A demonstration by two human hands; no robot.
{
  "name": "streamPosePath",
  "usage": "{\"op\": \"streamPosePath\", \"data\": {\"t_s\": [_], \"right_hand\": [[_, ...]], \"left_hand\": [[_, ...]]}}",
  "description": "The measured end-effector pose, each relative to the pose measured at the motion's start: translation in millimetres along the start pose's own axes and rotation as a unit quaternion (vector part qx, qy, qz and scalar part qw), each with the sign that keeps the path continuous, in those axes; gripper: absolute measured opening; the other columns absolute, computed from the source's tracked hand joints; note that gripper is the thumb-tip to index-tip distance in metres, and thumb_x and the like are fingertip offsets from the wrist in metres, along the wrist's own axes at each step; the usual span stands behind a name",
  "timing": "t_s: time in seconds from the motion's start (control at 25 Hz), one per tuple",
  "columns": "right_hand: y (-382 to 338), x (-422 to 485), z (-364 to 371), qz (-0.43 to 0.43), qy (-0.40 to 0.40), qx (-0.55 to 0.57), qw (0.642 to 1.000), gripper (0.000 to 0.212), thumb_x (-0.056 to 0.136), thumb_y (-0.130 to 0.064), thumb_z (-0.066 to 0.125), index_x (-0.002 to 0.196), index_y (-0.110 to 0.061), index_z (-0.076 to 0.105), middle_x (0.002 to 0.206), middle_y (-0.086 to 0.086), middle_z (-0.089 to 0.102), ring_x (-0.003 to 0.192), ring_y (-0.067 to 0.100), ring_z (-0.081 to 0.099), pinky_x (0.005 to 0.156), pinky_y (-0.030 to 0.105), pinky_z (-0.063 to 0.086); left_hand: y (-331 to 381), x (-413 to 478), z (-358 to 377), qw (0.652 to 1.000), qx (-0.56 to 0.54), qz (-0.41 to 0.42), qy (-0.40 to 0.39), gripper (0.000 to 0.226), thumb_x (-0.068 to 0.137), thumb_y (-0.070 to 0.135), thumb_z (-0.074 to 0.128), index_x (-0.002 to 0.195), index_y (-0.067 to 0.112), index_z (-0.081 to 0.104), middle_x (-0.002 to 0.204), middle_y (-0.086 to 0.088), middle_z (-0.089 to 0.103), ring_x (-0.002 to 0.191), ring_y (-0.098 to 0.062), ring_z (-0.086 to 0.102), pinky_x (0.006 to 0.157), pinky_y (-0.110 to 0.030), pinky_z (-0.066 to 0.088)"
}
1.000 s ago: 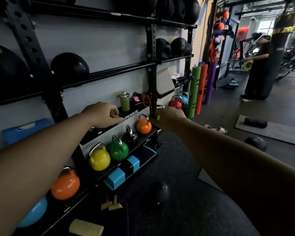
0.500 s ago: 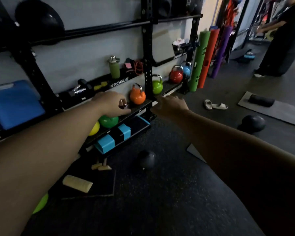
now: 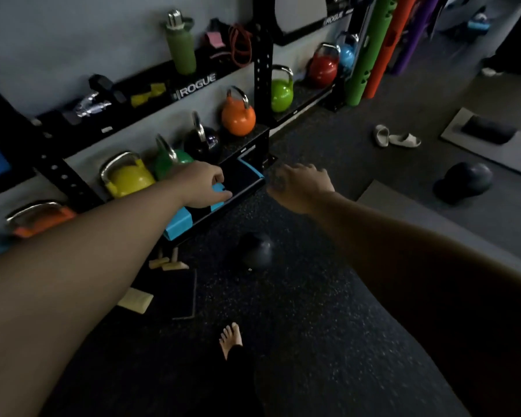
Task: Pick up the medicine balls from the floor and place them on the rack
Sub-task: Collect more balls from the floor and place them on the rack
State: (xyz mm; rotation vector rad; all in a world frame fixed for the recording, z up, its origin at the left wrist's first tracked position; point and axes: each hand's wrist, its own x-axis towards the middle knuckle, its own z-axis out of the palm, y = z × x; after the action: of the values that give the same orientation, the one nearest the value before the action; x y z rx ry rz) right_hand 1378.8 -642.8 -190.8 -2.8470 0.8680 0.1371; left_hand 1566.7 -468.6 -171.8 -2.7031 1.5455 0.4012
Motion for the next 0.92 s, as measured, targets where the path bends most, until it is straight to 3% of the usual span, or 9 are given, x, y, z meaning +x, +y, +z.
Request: {"op": "streamPosePath", "data": {"t_s": [0.12, 0.28, 0.52, 0.68, 0.92], "right_hand": [[15, 66, 37, 0.028, -0.056, 0.009, 0.998, 0.066, 0.098, -0.069, 0.044, 0.15, -0.028, 0.049, 0.147, 0.008, 0.056, 0.136, 0.037, 0.05, 0.108, 0.053, 0.039], [37, 128, 98, 0.055, -0.078, 0.03, 0.995, 0.068, 0.098, -0.07, 0.043, 0.152, -0.029, 0.046, 0.152, 0.008, 0.052, 0.138, 0.038, 0.047, 0.109, 0.054, 0.038], [63, 228, 234, 0.03, -0.151, 0.042, 0.987, 0.071, 0.096, -0.074, 0.044, 0.154, -0.033, 0.041, 0.155, 0.007, 0.047, 0.14, 0.037, 0.043, 0.108, 0.055, 0.039], [80, 300, 359, -0.001, -0.183, 0.047, 0.982, 0.072, 0.095, -0.073, 0.046, 0.154, -0.032, 0.041, 0.154, 0.008, 0.046, 0.14, 0.037, 0.043, 0.106, 0.056, 0.041], [112, 359, 556, 0.007, -0.243, 0.049, 0.969, 0.076, 0.094, -0.075, 0.043, 0.157, -0.033, 0.036, 0.159, 0.005, 0.041, 0.143, 0.036, 0.039, 0.108, 0.059, 0.04]], "left_hand": [[-24, 79, 38, 0.998, 0.015, 0.02, -0.065, 0.062, 0.088, 0.071, 0.06, 0.13, 0.027, 0.063, 0.125, 0.001, 0.068, 0.113, -0.026, 0.064, 0.092, -0.04, 0.052], [-50, 152, 94, 0.992, 0.037, 0.035, -0.118, 0.068, 0.089, 0.073, 0.055, 0.14, 0.027, 0.056, 0.135, -0.001, 0.061, 0.123, -0.028, 0.058, 0.092, -0.04, 0.047], [-72, 259, 222, 0.988, -0.038, -0.03, -0.149, 0.078, 0.089, 0.074, 0.055, 0.15, 0.027, 0.046, 0.15, -0.002, 0.049, 0.134, -0.029, 0.05, 0.095, -0.039, 0.043], [-84, 330, 347, 0.981, -0.109, -0.08, -0.141, 0.077, 0.088, 0.075, 0.057, 0.147, 0.027, 0.049, 0.147, -0.001, 0.049, 0.132, -0.028, 0.052, 0.095, -0.039, 0.047], [-114, 379, 560, 0.929, -0.272, -0.195, -0.155, 0.072, 0.087, 0.071, 0.063, 0.143, 0.027, 0.055, 0.145, 0.0, 0.052, 0.132, -0.022, 0.053, 0.108, -0.038, 0.045]]}}
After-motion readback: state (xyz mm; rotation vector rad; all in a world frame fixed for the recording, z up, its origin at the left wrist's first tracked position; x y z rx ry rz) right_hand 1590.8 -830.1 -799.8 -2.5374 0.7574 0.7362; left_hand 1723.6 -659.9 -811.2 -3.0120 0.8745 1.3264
